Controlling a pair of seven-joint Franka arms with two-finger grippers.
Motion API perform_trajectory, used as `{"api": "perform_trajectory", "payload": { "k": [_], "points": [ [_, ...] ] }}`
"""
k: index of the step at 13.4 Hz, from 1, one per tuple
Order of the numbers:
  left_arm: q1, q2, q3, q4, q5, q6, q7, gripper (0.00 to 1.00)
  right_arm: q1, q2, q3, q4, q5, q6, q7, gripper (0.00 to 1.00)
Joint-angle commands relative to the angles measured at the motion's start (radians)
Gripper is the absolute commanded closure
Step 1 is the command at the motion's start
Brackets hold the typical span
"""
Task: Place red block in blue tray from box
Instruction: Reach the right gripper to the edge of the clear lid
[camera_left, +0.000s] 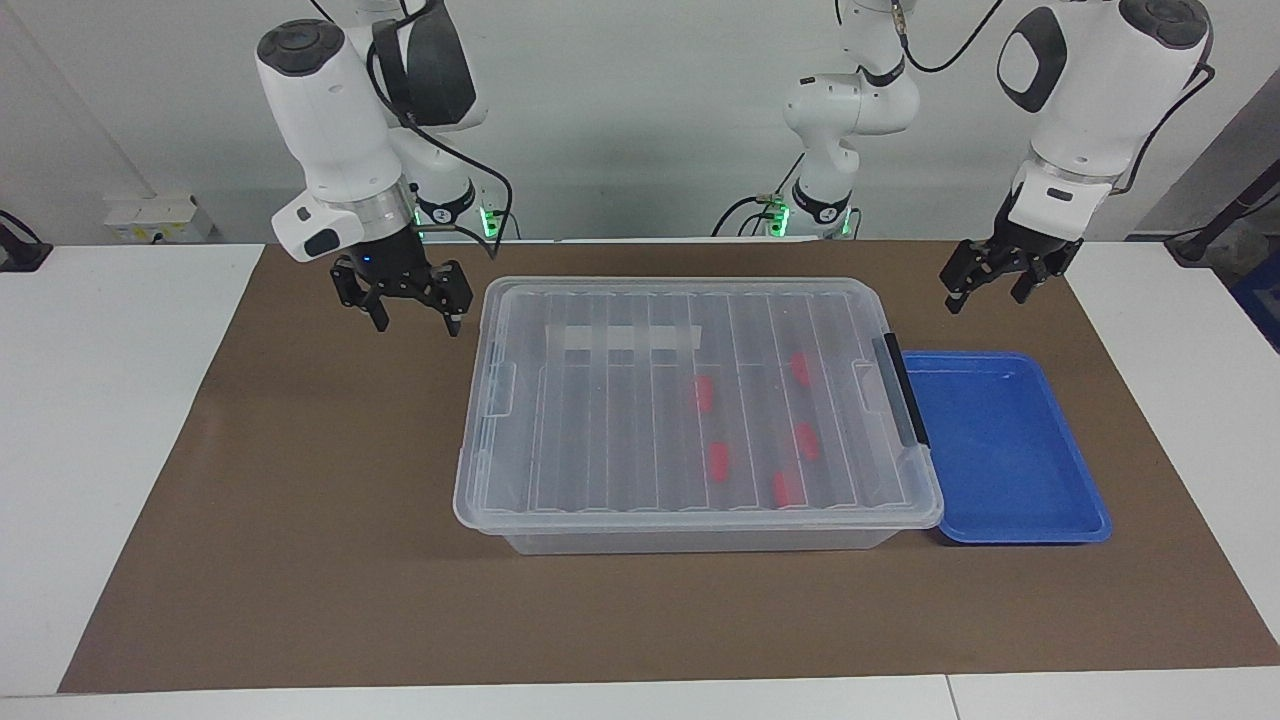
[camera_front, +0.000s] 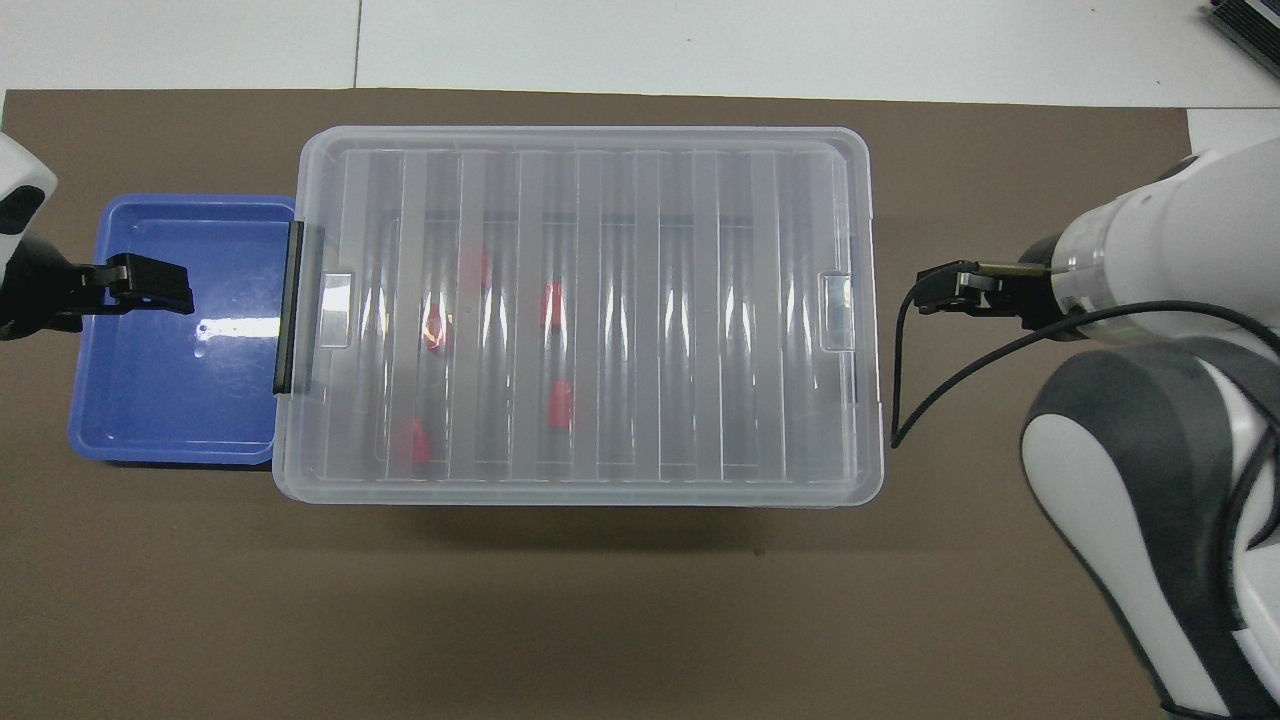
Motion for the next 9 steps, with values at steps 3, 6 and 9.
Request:
{"api": "perform_trajectory", "payload": {
  "k": [3, 6, 9],
  "points": [
    [0.007, -0.029, -0.002, -0.029, -0.014, -0.003, 0.005, 0.0, 0.04, -0.024, 0.006, -0.184, -0.009, 0.165, 0.035, 0.01],
    [0.007, -0.029, -0.002, -0.029, -0.014, -0.003, 0.005, 0.0, 0.027, -0.036, 0.005, -0.229, -0.013, 0.182, 0.026, 0.01],
    [0.007, -0.029, -0.002, -0.029, -0.014, -0.003, 0.005, 0.0, 0.013, -0.05, 0.003, -0.266, -0.013, 0.191, 0.018, 0.02]
  ]
}}
